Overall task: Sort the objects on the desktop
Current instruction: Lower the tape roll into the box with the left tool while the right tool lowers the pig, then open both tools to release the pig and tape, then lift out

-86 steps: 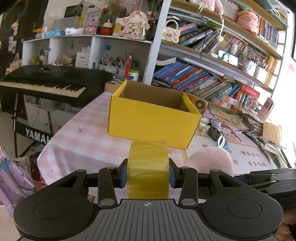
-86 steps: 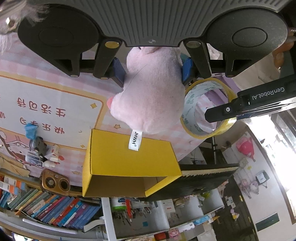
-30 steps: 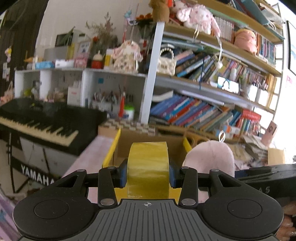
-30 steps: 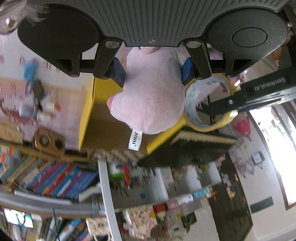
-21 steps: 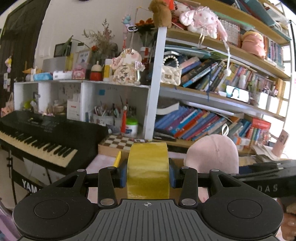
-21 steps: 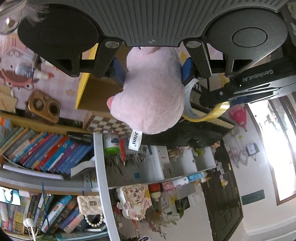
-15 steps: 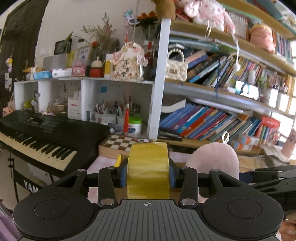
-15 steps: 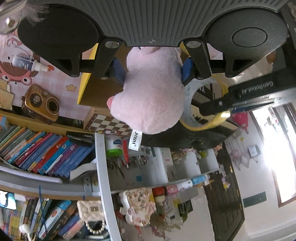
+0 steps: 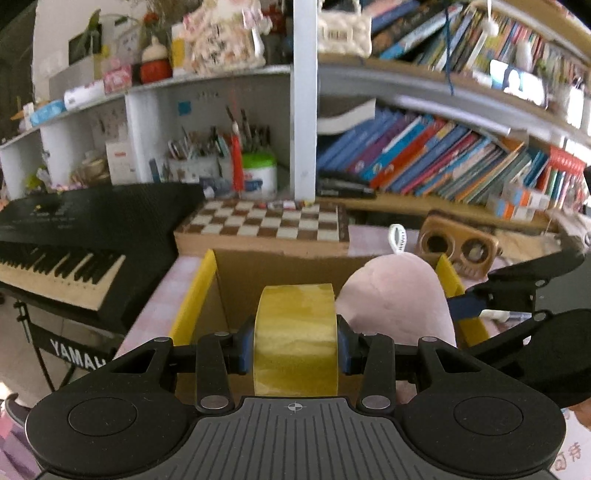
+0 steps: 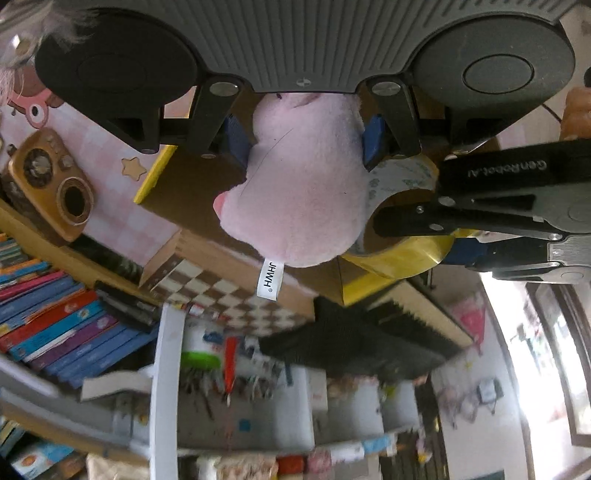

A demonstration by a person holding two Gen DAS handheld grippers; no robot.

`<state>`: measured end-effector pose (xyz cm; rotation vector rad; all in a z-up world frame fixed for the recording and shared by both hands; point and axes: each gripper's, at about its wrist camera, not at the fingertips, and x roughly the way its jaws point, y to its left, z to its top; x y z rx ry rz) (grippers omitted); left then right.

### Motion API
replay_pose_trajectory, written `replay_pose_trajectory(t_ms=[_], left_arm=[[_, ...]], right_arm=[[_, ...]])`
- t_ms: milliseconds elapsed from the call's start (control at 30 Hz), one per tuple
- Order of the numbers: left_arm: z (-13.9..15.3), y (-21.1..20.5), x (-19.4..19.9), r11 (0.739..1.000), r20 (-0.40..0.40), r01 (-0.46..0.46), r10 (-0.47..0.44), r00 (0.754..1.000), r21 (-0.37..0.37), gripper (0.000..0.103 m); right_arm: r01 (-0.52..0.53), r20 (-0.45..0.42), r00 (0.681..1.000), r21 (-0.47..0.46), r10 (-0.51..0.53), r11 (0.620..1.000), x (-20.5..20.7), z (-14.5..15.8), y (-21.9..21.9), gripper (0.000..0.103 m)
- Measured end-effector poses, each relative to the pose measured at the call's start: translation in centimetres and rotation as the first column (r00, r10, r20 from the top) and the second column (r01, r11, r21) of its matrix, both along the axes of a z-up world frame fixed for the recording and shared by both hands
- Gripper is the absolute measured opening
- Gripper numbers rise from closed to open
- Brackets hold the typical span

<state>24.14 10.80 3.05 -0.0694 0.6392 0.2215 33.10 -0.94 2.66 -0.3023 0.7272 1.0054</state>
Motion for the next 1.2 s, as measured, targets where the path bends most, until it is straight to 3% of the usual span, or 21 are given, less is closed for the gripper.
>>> replay_pose_trajectory(t_ms=[267,400,600,867,933,1033,1200], left_arm=[[-1.8,0.0,2.2,1.000,-0.130,0.009,-0.011,0.992,-0.010,0.041],[-2.6,-0.2,2.9,1.000,-0.187,0.023,-0.022,0.982,0.004,0.041],[-3.1,-0.1,3.5,1.000,-0.214,0.010,-0.012,0.977,-0.008,0.041],[-3.2,0.0,3.9,0.999,-0.225,0.024,-0.031,0.974,-0.033,0.043],[-3.0,0.0,3.9,0.999,-0.215,0.017,-0.024,0.976,-0.033,0.066],[-2.5,0.0,3.7,1.000,-0.179,0.017,-0.019,0.984,-0.010,0.074],[-1.6,0.1,2.9,1.000,-0.117,0.016,-0.015,0.993,0.011,0.078]], right_arm=[[-0.119,-0.018,0.993,-0.132,0.118,0.984,1.8,-2.0,1.8,0.059],[-0.179,0.022,0.982,-0.204,0.187,0.962,2.2,-2.5,2.4,0.059],[-0.262,0.102,0.946,-0.315,0.307,0.912,2.2,-2.8,3.3,0.059],[-0.283,0.097,0.935,-0.373,0.341,0.883,3.2,-4.1,4.0,0.059],[-0.287,0.097,0.933,-0.381,0.347,0.879,3.3,-4.2,4.2,0.063],[-0.288,0.082,0.937,-0.361,0.338,0.887,3.4,-4.1,4.2,0.066],[-0.269,0.094,0.946,-0.309,0.310,0.912,3.1,-3.1,3.9,0.075]])
